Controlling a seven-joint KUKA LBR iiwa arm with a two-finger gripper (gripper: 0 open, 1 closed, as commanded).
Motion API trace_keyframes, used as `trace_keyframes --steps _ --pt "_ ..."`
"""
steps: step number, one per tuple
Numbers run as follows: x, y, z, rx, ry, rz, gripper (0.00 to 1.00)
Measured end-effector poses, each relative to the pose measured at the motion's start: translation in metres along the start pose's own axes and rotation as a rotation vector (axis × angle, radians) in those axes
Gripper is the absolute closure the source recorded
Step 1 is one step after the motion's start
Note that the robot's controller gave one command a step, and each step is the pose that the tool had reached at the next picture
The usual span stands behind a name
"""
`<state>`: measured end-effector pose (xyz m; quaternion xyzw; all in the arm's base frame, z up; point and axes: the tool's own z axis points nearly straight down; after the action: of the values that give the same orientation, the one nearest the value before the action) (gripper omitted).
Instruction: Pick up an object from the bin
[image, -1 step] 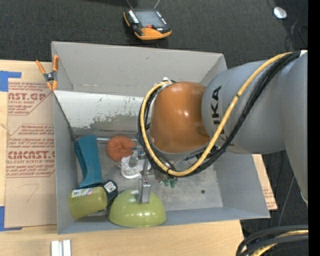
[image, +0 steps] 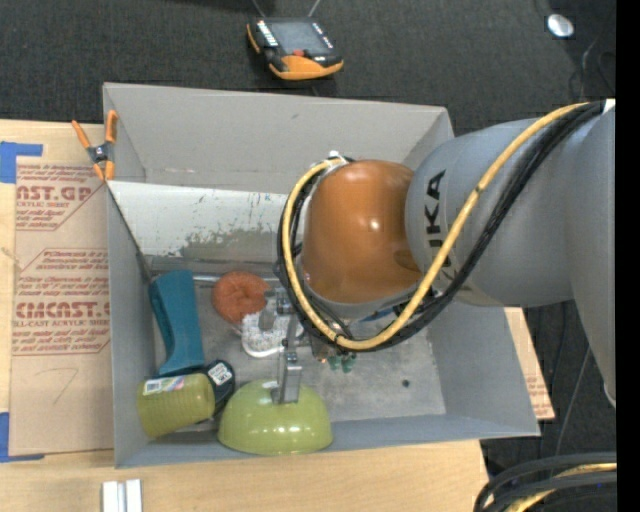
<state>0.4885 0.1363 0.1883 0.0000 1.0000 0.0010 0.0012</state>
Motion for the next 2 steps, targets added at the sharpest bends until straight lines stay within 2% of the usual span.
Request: trace_keyframes --steps 1,2 --pt "-0.086 0.032 0.119 -0.003 -0.001 0.008 0.00" --pt "0.002 0.090 0.035 -0.004 -0.011 -0.225 0.00"
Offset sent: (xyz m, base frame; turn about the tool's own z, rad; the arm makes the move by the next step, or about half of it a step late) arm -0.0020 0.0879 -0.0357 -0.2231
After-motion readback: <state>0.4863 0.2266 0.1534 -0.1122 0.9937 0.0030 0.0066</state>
